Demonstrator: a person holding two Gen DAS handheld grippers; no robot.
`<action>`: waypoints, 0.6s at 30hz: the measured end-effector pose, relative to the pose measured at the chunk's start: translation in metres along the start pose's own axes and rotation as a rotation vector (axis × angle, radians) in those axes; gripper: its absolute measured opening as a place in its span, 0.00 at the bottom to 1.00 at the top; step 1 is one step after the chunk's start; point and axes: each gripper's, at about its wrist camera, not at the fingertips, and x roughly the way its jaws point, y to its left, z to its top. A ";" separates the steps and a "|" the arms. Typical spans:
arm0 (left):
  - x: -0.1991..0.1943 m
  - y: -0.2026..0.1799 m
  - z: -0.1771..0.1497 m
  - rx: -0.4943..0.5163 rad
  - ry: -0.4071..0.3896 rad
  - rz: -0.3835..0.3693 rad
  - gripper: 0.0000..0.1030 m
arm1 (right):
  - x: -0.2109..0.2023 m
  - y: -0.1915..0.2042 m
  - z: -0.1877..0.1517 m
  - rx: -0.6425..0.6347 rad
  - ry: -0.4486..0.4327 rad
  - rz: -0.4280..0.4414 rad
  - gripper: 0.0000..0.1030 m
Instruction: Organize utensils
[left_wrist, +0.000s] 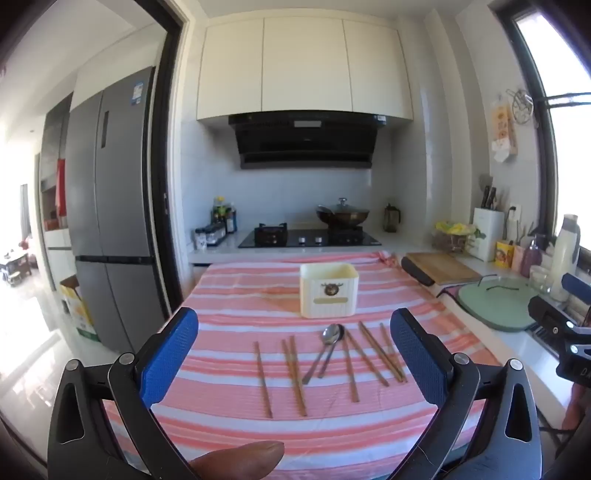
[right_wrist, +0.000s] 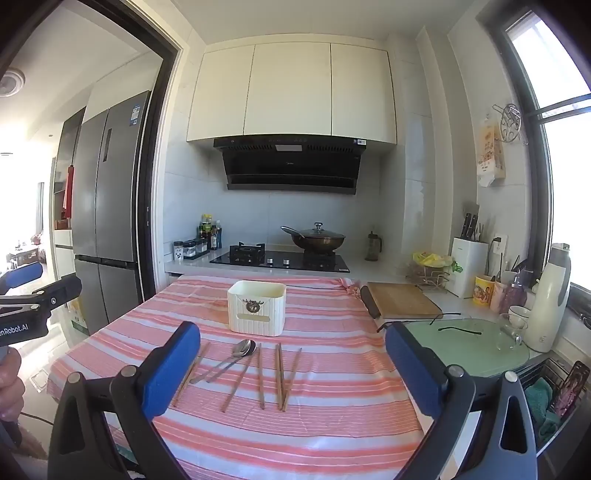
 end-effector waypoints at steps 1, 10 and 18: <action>0.000 0.000 0.000 -0.005 0.002 -0.004 1.00 | 0.000 0.001 0.000 0.003 0.003 0.001 0.99; 0.003 0.000 -0.003 -0.018 0.007 -0.002 1.00 | 0.000 -0.002 0.001 0.002 0.011 0.011 0.99; 0.004 0.003 -0.004 -0.032 0.020 -0.005 1.00 | 0.000 0.003 -0.001 0.001 0.007 0.004 0.99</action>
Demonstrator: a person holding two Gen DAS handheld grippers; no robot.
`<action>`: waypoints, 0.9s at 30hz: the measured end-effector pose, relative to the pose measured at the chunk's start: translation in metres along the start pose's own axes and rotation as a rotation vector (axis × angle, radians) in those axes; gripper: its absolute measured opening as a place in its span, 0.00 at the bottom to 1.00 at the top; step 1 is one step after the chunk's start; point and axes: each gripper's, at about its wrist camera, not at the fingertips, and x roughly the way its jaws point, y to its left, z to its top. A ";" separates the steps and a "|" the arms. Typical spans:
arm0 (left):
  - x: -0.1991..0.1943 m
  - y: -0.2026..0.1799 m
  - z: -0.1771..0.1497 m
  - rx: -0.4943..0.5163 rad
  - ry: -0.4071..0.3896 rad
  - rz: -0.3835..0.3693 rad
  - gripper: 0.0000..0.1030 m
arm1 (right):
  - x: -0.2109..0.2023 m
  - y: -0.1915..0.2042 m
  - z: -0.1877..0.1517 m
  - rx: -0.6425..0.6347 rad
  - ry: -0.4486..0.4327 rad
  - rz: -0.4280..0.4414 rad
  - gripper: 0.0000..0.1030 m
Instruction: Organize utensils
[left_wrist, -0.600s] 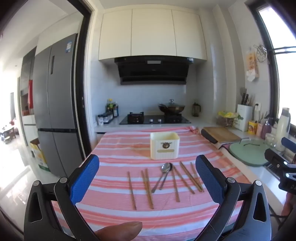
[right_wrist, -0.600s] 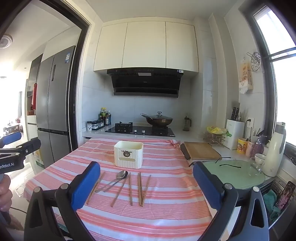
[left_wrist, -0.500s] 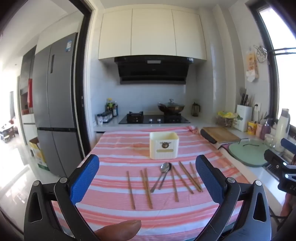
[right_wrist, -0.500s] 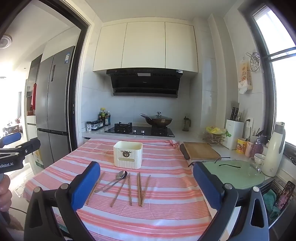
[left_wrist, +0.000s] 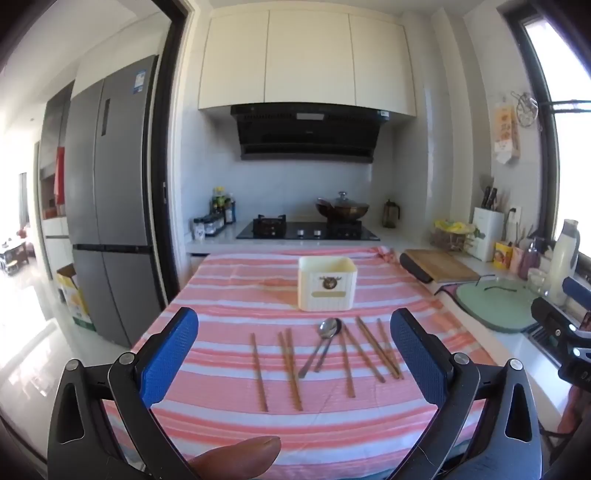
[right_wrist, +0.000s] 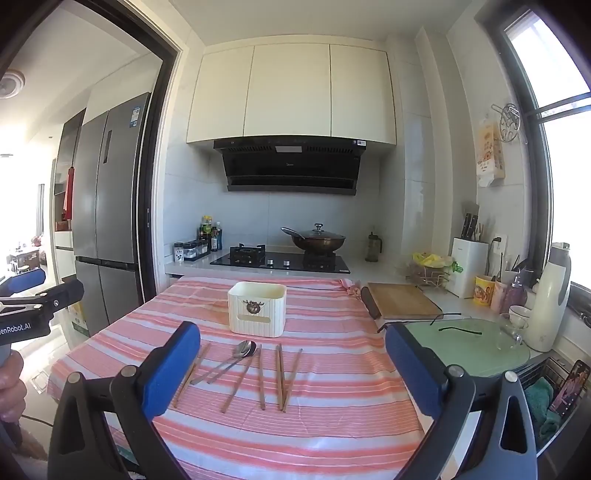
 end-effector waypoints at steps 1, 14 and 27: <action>0.000 0.000 0.000 -0.001 0.002 -0.001 1.00 | 0.000 0.000 0.000 -0.001 0.000 0.001 0.99; 0.004 0.001 0.000 -0.004 0.016 -0.004 1.00 | 0.002 -0.001 0.001 0.003 0.002 0.003 0.99; 0.004 0.002 0.000 -0.005 0.016 -0.004 1.00 | 0.001 -0.001 -0.001 0.006 -0.002 -0.001 0.99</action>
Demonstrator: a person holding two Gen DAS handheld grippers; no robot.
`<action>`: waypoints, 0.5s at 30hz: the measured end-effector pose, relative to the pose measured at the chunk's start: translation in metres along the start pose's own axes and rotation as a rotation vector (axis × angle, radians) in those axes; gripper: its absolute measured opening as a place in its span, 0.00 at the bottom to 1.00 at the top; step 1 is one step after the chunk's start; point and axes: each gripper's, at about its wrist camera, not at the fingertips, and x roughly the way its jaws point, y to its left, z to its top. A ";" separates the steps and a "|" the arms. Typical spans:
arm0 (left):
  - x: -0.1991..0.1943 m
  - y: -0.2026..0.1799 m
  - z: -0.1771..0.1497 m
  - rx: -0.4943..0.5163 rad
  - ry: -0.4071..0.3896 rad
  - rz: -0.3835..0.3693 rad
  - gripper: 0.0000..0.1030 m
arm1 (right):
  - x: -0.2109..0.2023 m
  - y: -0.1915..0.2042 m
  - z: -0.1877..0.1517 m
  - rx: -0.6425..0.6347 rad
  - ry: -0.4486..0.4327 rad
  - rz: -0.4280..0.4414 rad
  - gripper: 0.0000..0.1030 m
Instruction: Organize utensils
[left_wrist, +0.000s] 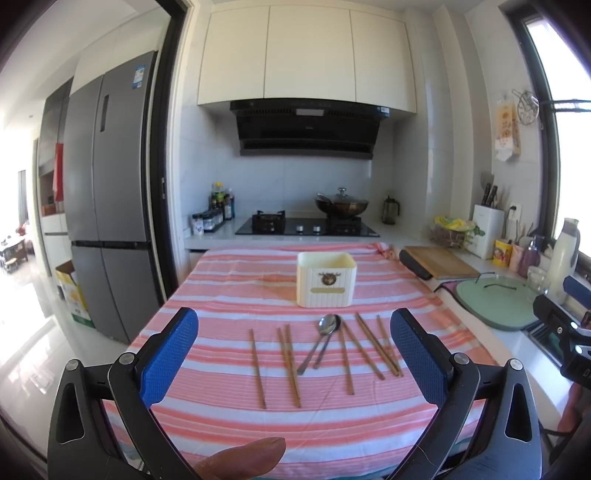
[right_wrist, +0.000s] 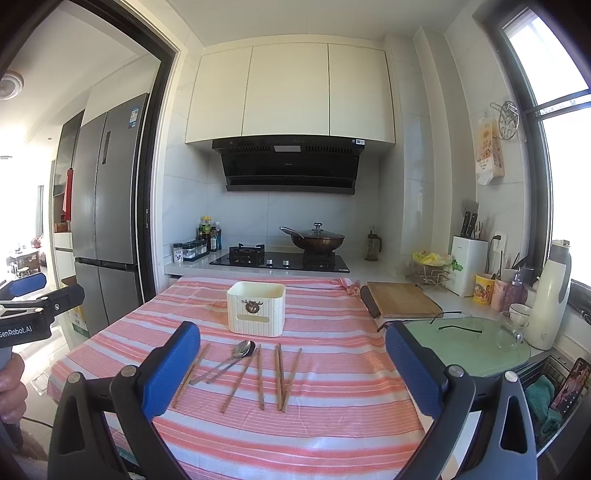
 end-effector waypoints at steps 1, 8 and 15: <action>0.000 0.000 0.000 -0.001 0.000 0.000 1.00 | 0.000 0.000 0.000 0.000 0.000 0.000 0.99; 0.001 0.001 0.000 -0.006 0.005 -0.002 1.00 | 0.002 0.000 0.000 -0.003 0.001 0.002 0.99; 0.003 0.003 -0.001 -0.003 0.004 -0.003 1.00 | 0.003 0.001 -0.002 -0.004 0.005 0.003 0.99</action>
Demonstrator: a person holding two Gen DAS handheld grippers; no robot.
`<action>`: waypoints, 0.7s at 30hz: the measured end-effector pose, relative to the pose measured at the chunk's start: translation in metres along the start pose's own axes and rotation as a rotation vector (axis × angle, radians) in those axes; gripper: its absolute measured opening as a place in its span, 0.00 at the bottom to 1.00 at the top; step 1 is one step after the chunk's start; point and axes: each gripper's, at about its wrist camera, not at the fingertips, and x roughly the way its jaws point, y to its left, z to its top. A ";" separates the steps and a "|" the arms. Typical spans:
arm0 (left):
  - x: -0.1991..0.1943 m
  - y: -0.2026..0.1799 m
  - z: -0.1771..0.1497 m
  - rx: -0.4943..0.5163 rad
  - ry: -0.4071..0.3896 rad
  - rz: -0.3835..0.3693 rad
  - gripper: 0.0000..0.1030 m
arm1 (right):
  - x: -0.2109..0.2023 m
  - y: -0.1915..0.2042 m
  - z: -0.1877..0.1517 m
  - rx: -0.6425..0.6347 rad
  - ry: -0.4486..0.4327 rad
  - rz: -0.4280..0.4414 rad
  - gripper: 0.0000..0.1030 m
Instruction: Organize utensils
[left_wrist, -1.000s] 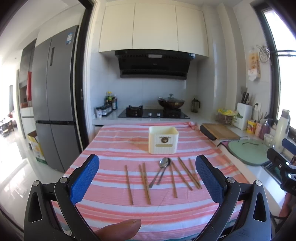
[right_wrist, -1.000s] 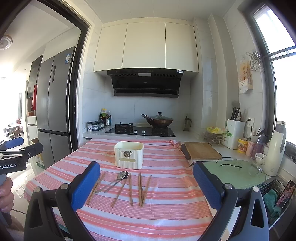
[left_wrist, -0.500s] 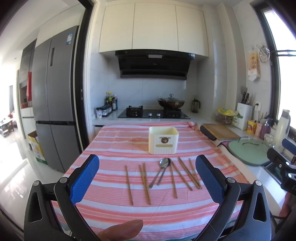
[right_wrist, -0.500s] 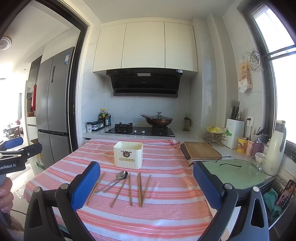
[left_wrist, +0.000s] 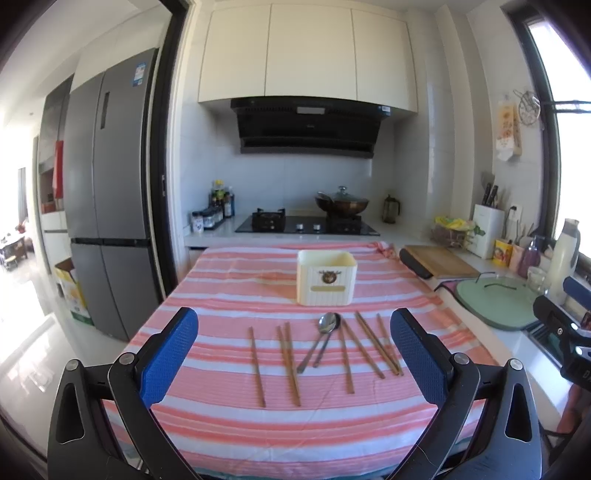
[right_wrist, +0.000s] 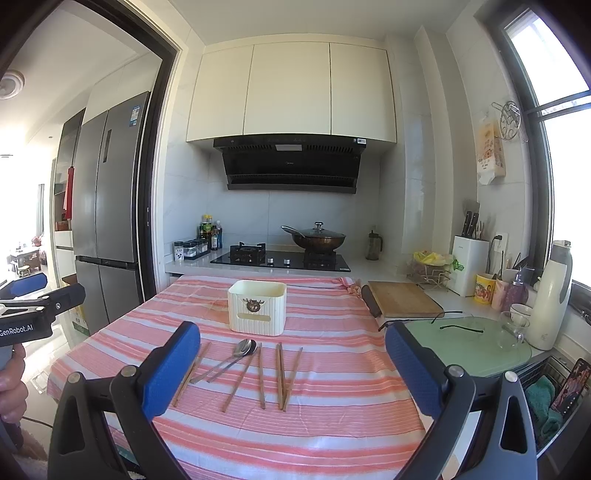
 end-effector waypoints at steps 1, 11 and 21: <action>0.000 0.000 0.000 0.001 -0.001 0.000 1.00 | 0.000 0.000 0.000 0.000 0.000 0.000 0.99; 0.001 -0.001 -0.001 -0.002 0.001 0.002 1.00 | 0.000 0.000 -0.001 0.001 0.002 -0.001 0.99; 0.001 -0.001 -0.002 -0.002 0.004 0.001 1.00 | 0.000 0.000 -0.002 0.000 0.003 -0.001 0.99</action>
